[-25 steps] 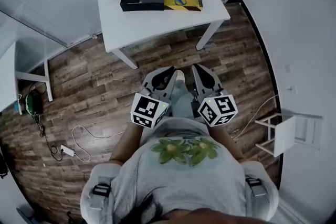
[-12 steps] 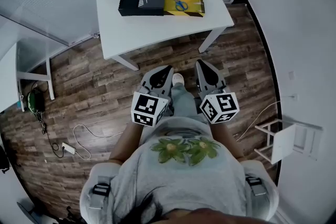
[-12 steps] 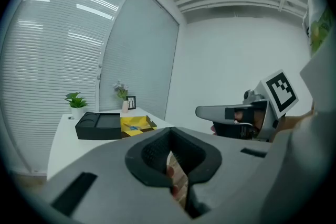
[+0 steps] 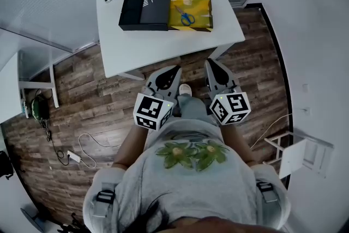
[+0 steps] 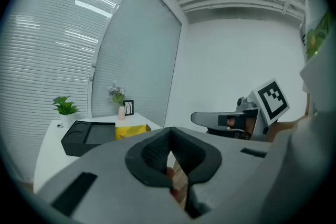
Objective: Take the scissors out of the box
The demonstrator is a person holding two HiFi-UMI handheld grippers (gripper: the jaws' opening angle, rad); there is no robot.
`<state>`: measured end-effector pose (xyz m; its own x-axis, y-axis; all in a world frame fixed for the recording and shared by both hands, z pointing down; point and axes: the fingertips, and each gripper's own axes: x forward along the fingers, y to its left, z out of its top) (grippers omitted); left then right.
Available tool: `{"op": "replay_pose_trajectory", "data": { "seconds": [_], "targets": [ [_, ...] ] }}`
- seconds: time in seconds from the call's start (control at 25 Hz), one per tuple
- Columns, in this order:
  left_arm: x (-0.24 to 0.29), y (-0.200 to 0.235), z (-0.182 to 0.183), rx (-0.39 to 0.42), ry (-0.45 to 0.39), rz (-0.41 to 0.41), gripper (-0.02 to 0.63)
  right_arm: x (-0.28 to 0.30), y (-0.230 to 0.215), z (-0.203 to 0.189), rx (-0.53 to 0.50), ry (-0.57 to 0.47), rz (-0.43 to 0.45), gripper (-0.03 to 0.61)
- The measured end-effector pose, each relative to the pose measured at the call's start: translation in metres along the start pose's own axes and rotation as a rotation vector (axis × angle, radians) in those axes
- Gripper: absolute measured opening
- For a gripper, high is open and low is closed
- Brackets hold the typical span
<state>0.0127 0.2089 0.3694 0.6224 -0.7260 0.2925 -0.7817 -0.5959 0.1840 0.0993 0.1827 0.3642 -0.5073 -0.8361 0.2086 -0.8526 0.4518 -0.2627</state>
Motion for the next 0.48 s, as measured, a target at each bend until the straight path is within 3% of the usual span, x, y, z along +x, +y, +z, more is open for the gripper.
{"op": "replay_pose_trajectory", "data": {
  "seconds": [0.48],
  "targets": [
    [0.063,0.024,0.022,0.023,0.011,0.052,0.006,0.051,-0.04,0.013,0.001,0.037,0.062,0.007]
  ]
}}
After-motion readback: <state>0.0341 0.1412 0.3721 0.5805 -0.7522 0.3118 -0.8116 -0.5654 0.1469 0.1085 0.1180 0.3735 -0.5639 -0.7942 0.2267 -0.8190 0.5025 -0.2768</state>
